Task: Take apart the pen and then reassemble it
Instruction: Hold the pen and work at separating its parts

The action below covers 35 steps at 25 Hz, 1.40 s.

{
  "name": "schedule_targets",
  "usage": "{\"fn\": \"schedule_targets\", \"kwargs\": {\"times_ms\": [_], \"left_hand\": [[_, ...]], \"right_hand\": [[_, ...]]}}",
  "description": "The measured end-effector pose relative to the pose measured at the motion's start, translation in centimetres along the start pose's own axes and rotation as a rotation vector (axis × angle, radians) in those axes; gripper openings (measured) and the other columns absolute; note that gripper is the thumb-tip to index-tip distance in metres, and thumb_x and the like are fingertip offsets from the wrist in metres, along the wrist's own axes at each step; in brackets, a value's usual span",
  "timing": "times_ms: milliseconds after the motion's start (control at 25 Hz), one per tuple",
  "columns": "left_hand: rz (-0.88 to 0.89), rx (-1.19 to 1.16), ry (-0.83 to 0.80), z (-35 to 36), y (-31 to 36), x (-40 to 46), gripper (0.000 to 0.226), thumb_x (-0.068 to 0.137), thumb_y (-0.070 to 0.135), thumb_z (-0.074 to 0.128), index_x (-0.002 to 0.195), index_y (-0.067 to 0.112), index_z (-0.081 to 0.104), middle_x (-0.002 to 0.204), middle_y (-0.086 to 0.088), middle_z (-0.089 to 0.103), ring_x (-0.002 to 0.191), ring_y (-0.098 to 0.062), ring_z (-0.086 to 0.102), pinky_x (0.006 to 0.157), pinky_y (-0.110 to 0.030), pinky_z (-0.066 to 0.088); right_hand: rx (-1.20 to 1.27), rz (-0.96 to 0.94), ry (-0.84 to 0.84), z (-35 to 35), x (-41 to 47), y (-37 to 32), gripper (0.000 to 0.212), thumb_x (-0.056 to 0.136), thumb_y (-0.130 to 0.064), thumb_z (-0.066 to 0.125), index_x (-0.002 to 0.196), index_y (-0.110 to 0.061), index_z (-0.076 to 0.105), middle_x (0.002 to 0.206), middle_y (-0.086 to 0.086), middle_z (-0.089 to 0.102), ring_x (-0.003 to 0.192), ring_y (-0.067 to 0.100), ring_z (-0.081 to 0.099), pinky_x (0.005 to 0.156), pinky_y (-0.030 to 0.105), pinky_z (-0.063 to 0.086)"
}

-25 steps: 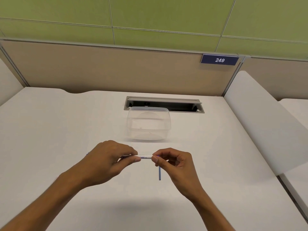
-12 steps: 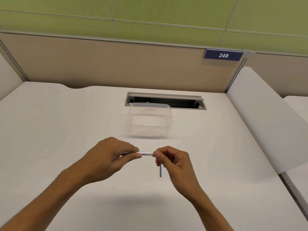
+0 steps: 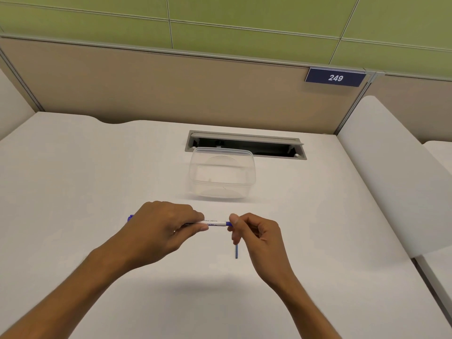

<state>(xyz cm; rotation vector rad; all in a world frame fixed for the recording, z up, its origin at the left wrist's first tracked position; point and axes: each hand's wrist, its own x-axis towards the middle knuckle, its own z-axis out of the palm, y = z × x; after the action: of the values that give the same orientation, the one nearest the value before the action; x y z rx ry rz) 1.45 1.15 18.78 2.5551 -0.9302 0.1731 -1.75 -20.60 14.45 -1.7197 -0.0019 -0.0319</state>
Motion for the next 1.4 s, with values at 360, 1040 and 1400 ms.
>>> {"fn": "schedule_targets", "kwargs": {"times_ms": [360,1040,1400], "left_hand": [[-0.020,-0.066,-0.001,0.4,0.0,0.1,0.037,0.093,0.052,0.038,0.085,0.031,0.067,0.059,0.008,0.053,0.053,-0.012,0.039,0.046,-0.030,0.037],[0.028,-0.041,0.011,-0.2,0.4,0.0,0.032,0.092,0.050,0.042,0.086,0.032,0.068,0.058,0.010,0.051,0.053,-0.010,0.038,0.045,-0.027,0.033],[0.059,-0.010,0.006,-0.4,1.0,0.3,0.031,0.092,0.049,0.043,0.086,0.032,0.067,0.058,0.011,0.051,0.051,-0.009,0.037,0.043,-0.029,0.037]], "right_hand": [[-0.012,-0.066,-0.025,-1.1,-0.4,-0.3,0.004,0.086,-0.017,0.076,0.086,-0.021,0.077,0.081,-0.005,0.077,0.079,0.016,0.072,0.080,0.028,0.055],[-0.022,-0.035,-0.055,-1.3,-0.8,-0.7,0.020,0.094,-0.031,0.066,0.081,-0.022,0.077,0.072,-0.002,0.076,0.073,0.013,0.069,0.059,0.024,0.050],[-0.072,-0.053,-0.018,-1.2,-1.0,-0.9,0.021,0.090,-0.035,0.063,0.074,-0.025,0.073,0.074,-0.003,0.076,0.077,0.008,0.072,0.069,0.018,0.052]]}}
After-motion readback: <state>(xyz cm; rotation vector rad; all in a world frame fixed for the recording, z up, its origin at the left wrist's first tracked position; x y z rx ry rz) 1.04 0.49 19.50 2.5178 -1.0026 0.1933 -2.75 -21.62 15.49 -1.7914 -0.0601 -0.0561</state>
